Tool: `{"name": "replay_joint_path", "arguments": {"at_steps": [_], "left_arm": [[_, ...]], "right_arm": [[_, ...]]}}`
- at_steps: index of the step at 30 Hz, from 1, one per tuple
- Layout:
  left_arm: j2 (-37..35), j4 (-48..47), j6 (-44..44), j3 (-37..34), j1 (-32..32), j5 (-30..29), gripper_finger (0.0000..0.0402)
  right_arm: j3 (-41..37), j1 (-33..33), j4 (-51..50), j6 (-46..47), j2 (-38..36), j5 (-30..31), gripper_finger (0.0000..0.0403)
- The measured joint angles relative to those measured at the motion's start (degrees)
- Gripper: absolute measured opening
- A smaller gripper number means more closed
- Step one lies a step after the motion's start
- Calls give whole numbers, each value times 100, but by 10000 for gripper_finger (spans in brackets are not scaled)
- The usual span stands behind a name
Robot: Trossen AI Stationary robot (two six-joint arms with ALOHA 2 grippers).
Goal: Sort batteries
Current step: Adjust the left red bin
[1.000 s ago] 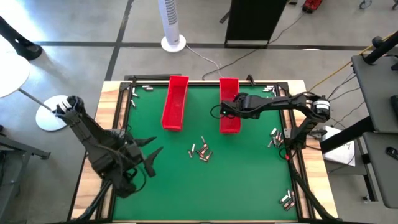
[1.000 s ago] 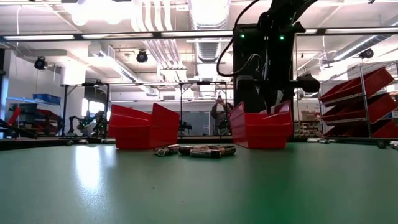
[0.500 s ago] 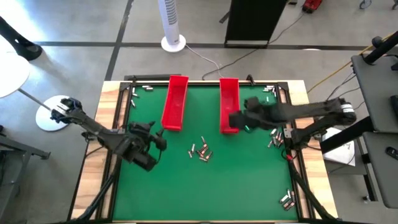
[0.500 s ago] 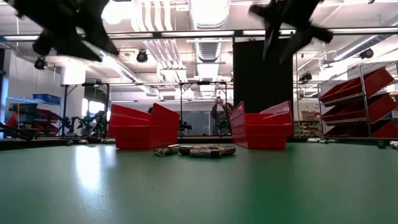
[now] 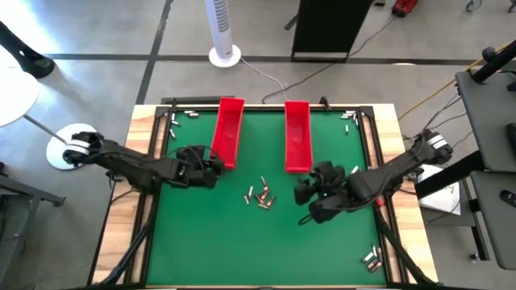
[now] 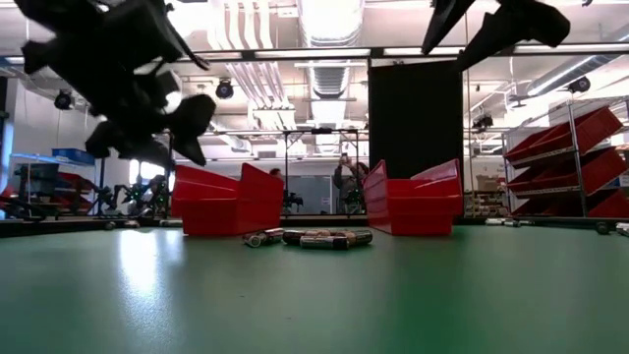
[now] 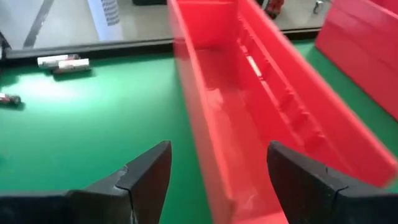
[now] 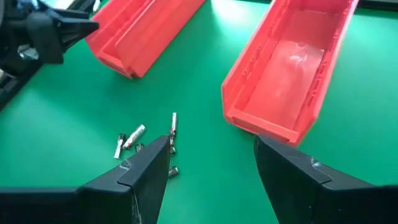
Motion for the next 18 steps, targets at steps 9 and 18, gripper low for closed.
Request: {"name": "replay_joint_path", "arguments": {"at_steps": [9, 18], "left_arm": [[15, 764, -253, -552, 219, 147, 199], [1129, 1187, -307, -122, 210, 289, 43]], "right_arm": [[832, -252, -20, -589, 757, 8, 224], [1718, -327, -14, -1363, 1312, 267, 219]]}}
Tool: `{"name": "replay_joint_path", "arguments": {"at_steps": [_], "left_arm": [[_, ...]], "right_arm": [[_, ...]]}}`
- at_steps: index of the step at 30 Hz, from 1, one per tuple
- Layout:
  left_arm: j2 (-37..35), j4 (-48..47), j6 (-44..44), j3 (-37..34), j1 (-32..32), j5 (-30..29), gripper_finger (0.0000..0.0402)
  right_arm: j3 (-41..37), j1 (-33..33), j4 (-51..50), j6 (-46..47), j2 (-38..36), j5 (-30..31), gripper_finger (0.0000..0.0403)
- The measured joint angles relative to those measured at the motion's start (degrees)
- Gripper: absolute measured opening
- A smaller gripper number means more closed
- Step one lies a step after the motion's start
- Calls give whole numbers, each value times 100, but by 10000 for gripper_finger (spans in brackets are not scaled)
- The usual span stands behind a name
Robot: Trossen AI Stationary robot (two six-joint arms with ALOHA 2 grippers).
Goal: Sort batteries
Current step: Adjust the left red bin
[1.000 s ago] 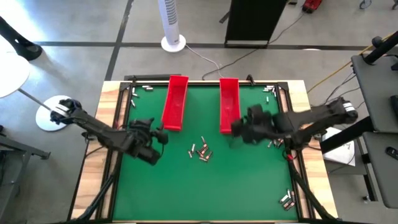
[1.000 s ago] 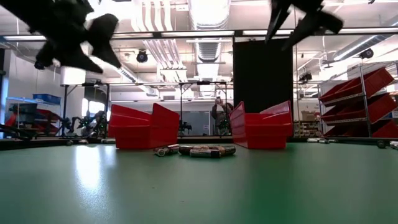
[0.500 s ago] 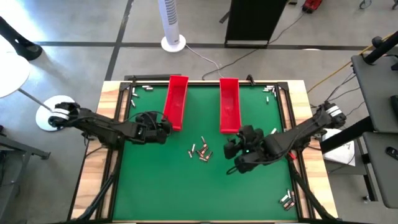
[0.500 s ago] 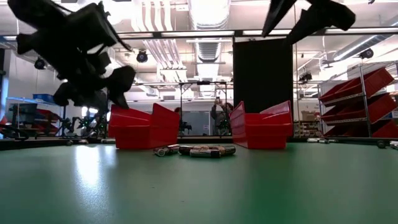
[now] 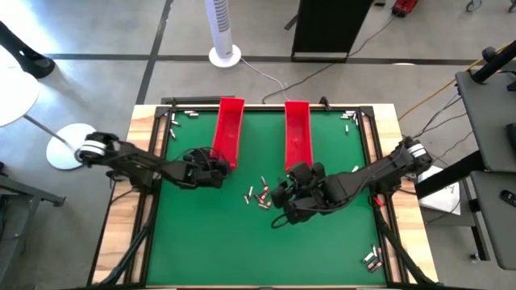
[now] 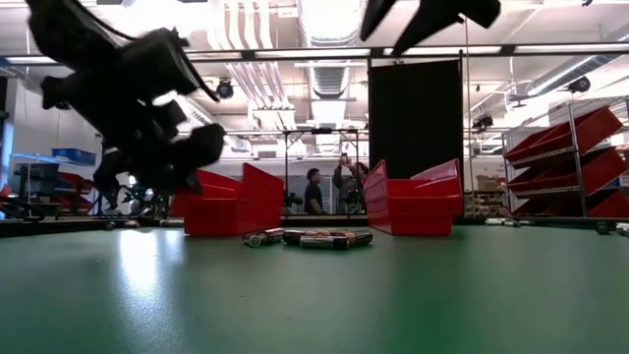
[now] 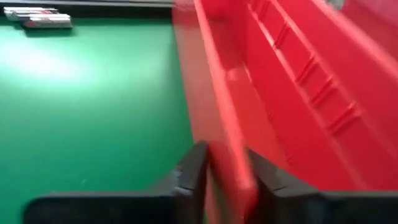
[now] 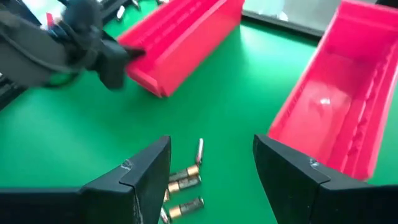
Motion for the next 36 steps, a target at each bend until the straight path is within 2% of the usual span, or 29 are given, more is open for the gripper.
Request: {"name": "replay_joint_path", "arguments": {"at_steps": [3, 9, 15, 19, 22, 30, 36], "left_arm": [[468, -39, -36, 294, 4, -64, 8], [925, -407, -81, 952, -72, 50, 13], [1133, -734, -1022, 1172, -491, -85, 2], [1149, -1248, -1691, 1313, -514, -109, 1], [1146, -1384, -1977, 1472, -511, -242, 1], [1201, -1841, -1918, 1962, -511, -276, 0], [1541, -3226, -2959, 2301, -511, -240, 0]], "right_arm": [[141, 1, 4, -183, 81, 41, 219], [148, 11, -20, -425, 101, 28, 219], [148, 28, -9, -874, 226, 62, 220], [142, 91, -44, -1406, 458, 109, 220], [139, 229, -461, -1733, 560, 183, 221], [39, 941, -2374, -624, 490, 796, 223], [-272, 1493, -2598, -205, 453, 772, 236]]}}
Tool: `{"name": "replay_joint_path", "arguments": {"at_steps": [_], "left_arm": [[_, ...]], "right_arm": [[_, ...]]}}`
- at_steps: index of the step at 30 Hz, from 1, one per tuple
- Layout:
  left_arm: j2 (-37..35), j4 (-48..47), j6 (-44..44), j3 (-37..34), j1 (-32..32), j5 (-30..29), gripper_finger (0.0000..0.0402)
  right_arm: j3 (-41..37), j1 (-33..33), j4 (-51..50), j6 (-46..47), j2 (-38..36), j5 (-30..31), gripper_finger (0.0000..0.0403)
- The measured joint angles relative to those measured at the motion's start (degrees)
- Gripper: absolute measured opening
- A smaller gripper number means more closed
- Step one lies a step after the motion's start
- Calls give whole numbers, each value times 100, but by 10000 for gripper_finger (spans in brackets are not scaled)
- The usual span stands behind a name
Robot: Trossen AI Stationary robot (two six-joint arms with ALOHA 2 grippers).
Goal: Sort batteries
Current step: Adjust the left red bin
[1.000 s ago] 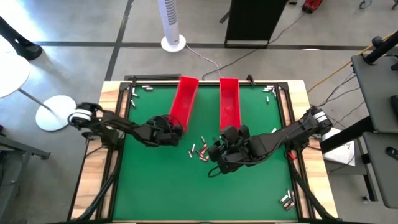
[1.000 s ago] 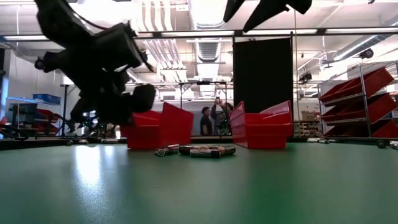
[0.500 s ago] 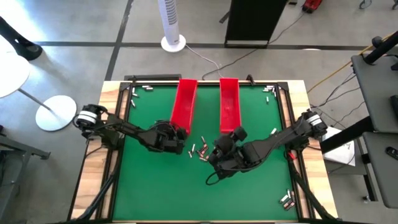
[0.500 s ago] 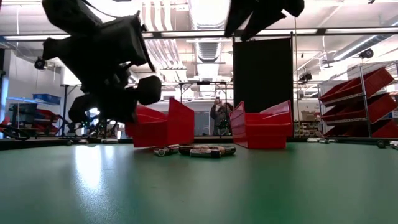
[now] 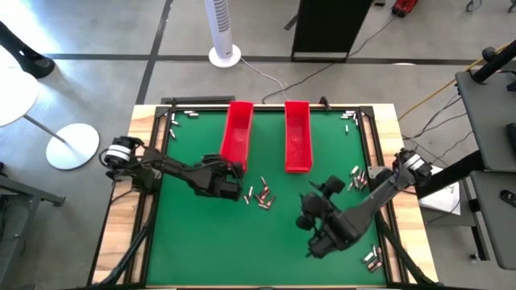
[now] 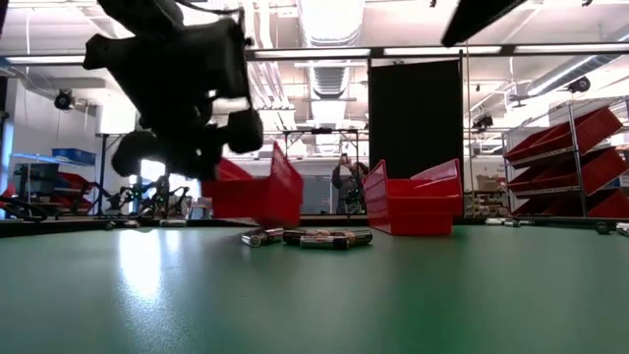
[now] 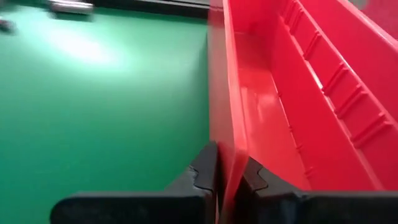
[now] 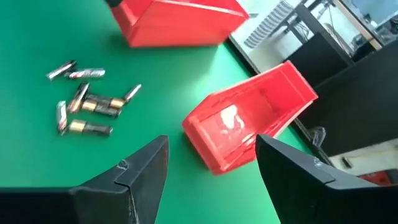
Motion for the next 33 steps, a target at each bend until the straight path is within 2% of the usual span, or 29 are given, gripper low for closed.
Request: {"name": "replay_joint_path", "arguments": {"at_steps": [4, 10, 15, 18, 26, 29, 33], "left_arm": [[330, -491, -750, 91, -16, 201, 0], [750, -709, -811, 380, -96, 175, 0], [799, -1457, -845, 702, -127, 539, 2], [777, -1803, -746, 799, -138, 650, 16], [764, -1822, -214, 812, -170, 763, 60], [741, -1918, 160, 812, -170, 790, 78], [627, -2159, 227, 836, -173, 761, 113]], "right_arm": [[-211, 300, 3, 419, 0, -30, 240], [-345, 412, 10, 831, 0, -36, 238], [-325, 370, 23, 824, -1, -36, 247], [-325, 370, 20, 827, -8, -51, 257], [-325, 373, 18, 824, -11, -240, 283], [-325, 373, 14, 826, -11, -397, 293], [-325, 373, -4, 784, -30, -657, 310]]}}
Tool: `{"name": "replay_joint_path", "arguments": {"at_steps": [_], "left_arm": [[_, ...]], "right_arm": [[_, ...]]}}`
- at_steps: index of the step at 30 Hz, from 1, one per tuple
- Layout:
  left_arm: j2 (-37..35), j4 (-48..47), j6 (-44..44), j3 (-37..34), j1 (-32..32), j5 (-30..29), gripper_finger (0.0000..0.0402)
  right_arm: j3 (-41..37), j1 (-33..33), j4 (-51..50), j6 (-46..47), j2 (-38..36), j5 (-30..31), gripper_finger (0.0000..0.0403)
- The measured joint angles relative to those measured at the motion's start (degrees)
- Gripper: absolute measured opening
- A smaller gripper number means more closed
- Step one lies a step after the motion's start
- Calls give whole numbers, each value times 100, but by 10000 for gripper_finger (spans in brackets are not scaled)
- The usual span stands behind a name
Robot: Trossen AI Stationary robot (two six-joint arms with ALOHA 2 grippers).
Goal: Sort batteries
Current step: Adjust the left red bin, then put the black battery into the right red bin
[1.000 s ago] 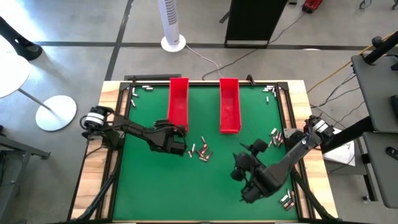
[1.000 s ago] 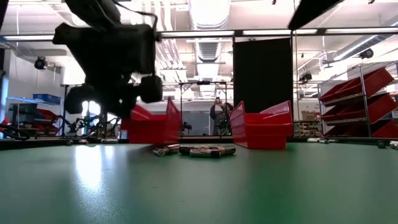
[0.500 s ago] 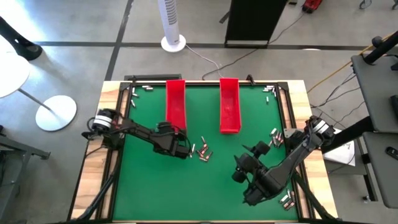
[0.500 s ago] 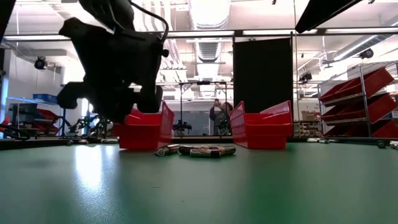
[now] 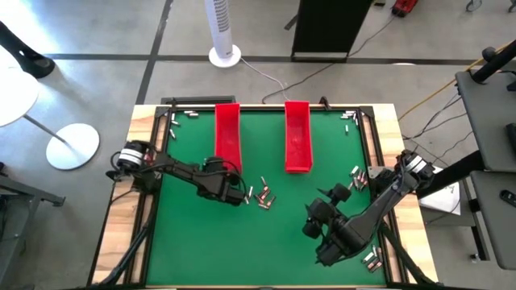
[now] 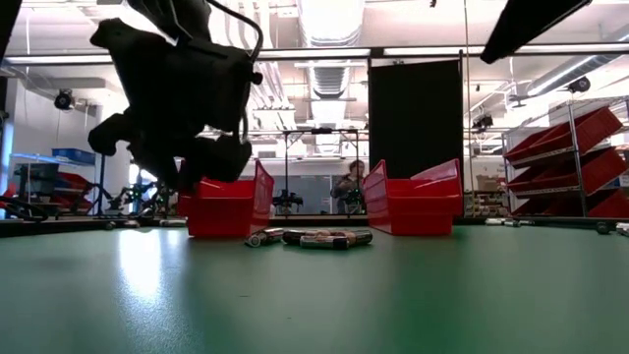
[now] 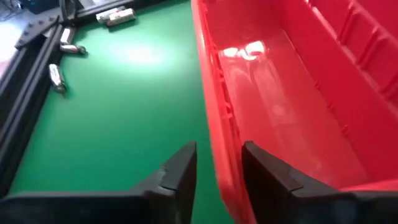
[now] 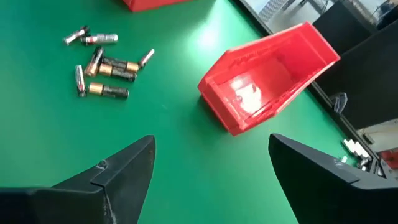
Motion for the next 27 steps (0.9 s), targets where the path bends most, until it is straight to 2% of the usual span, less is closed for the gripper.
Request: {"name": "replay_joint_path", "arguments": {"at_steps": [5, 9, 13, 17, 20, 22, 25, 27], "left_arm": [[-217, -305, 129, 79, -3, -17, 168], [-423, -351, 547, 232, -113, -25, 207], [-638, -361, 1799, 484, -387, -60, 228], [-803, -418, 2404, 651, -858, -204, 233], [-928, -407, 2828, 652, -1389, -599, 232], [-1000, -393, 2883, 553, -1799, -921, 231], [-1167, -273, 2676, 339, -2343, -980, 230], [-1292, -52, 2571, 193, -2644, -1049, 230]], "right_arm": [[0, -2, 86, -181, -34, -247, 326], [-36, -2, 827, -1013, -34, -235, 328], [-120, -19, 2315, -2256, -34, -254, 318], [-302, -41, 4003, -3769, -34, -331, 301], [-614, -85, 5287, -4697, -34, -309, 286], [-914, -149, 6189, -5075, -34, -240, 271], [-1453, -311, 7364, -5380, -34, -311, 244], [-1779, -504, 7771, -5368, -34, -615, 227]]}}
